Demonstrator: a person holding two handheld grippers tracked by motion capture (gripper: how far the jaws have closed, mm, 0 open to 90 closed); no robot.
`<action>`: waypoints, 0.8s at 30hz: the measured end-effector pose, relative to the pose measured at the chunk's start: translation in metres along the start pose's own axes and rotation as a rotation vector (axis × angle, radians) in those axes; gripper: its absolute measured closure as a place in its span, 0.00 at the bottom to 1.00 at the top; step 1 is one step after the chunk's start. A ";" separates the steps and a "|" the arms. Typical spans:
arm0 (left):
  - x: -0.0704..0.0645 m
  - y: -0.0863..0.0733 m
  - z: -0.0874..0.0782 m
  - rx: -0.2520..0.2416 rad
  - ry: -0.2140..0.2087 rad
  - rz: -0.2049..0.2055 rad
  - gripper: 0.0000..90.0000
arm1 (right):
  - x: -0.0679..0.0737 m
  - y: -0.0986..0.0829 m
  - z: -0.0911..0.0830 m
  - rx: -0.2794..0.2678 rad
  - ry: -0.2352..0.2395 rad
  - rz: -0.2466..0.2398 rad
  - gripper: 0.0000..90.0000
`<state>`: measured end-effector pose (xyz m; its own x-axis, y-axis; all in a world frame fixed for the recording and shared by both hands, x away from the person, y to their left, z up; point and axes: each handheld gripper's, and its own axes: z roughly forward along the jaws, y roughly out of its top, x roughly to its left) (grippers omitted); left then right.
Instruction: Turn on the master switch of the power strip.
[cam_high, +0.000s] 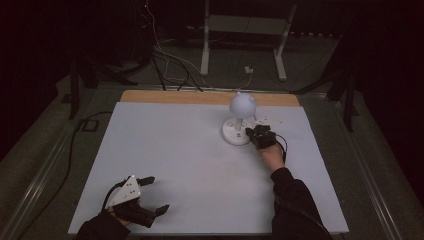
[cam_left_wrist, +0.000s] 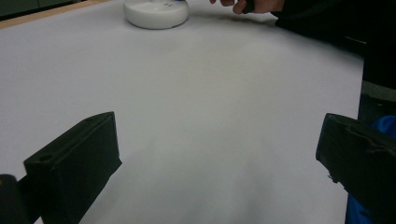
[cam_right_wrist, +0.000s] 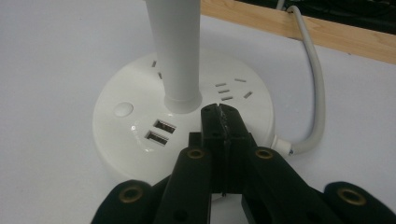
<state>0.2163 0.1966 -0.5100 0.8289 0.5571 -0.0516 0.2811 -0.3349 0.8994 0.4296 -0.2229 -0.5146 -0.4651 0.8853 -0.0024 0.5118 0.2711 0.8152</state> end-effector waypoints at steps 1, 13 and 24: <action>0.000 0.000 0.000 0.001 -0.001 0.001 0.00 | 0.000 -0.001 0.000 -0.004 -0.002 0.002 1.00; 0.001 0.000 0.000 0.001 -0.002 0.000 0.00 | 0.002 0.000 0.001 0.004 -0.015 0.002 1.00; 0.001 0.000 -0.001 -0.001 -0.002 -0.003 0.00 | 0.004 -0.004 0.002 -0.018 -0.032 0.019 1.00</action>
<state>0.2170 0.1978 -0.5100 0.8291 0.5564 -0.0551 0.2829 -0.3324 0.8997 0.4268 -0.2197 -0.5191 -0.4321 0.9018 -0.0048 0.5069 0.2473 0.8258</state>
